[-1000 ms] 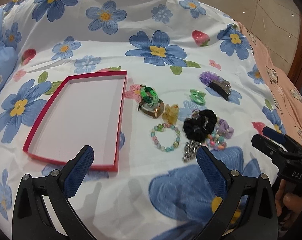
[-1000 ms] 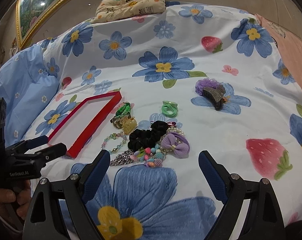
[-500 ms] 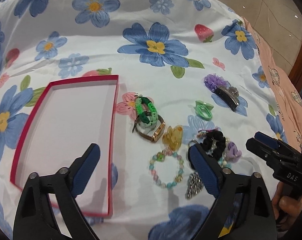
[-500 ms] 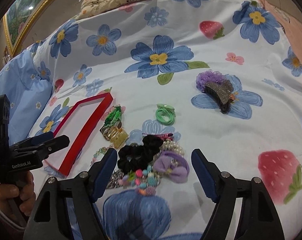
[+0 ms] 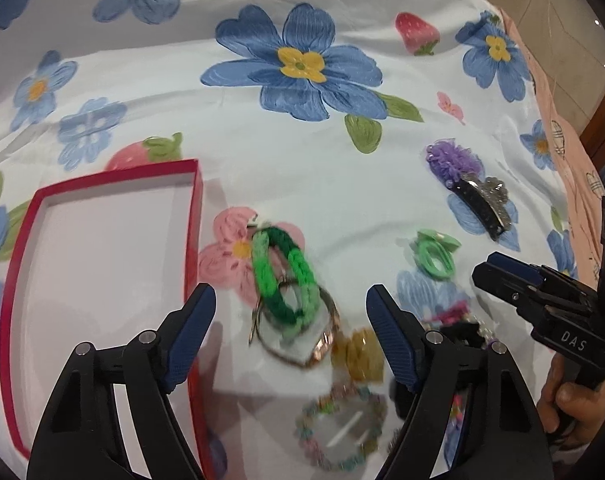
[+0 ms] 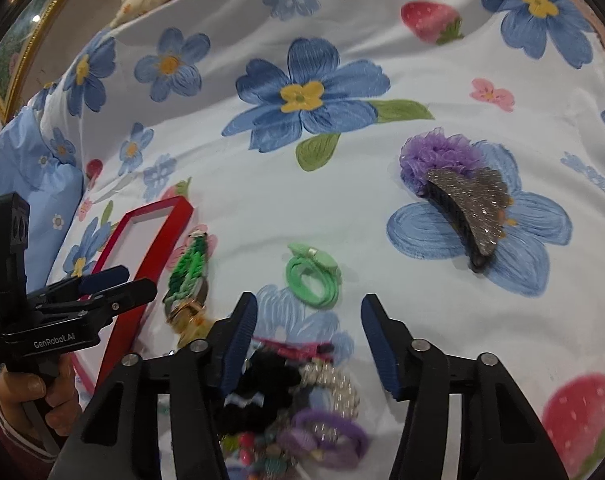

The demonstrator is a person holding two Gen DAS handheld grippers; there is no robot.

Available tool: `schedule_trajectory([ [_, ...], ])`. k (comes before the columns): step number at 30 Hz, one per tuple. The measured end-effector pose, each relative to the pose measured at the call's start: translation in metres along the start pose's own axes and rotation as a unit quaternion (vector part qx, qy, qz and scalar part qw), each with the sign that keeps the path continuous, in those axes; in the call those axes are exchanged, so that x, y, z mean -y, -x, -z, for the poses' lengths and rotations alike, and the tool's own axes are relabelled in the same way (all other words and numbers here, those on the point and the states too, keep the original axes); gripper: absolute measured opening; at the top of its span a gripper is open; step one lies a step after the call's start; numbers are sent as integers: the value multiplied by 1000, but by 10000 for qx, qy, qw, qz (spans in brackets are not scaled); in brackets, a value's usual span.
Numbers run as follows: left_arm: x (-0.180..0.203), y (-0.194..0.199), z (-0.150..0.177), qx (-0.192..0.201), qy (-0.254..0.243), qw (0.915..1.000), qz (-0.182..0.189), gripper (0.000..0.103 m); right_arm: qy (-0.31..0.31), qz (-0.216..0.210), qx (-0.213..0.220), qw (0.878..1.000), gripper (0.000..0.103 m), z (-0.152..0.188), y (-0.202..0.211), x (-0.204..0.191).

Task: Organize jewelry
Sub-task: 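Grasp the green braided bracelet with the left tool while the right tool grasps the green hair clip, then carry both items into the red box lid and open both tools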

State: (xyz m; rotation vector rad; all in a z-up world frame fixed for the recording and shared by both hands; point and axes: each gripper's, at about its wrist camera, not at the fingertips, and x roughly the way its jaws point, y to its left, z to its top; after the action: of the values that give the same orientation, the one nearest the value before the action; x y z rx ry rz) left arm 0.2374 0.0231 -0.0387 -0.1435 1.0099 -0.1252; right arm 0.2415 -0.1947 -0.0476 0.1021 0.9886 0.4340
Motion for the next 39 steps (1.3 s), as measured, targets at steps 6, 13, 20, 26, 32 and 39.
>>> schedule_trajectory([
  [6,-4,-32,-14,-337,-52,9994,-14,60,-30,23,-265,9996,44,-10,-27,6],
  [13,-6,-50,-13,-563,-97,9983,75,37,-34,168,-459,9988,21,-9,-48,12],
  [20,-5,-44,-13,-394,-101,9990,210,20,38,100,-282,9995,10,-11,-41,10],
  [26,-11,-19,-15,-94,13,9994,323,19,107,-65,-105,9999,9,-16,-25,-4],
  [32,-28,13,-10,184,218,9989,367,19,215,-265,-44,9994,9,-19,-18,-28],
  [39,-61,39,1,336,441,9982,209,19,448,-498,-97,9977,9,-20,-23,-66],
])
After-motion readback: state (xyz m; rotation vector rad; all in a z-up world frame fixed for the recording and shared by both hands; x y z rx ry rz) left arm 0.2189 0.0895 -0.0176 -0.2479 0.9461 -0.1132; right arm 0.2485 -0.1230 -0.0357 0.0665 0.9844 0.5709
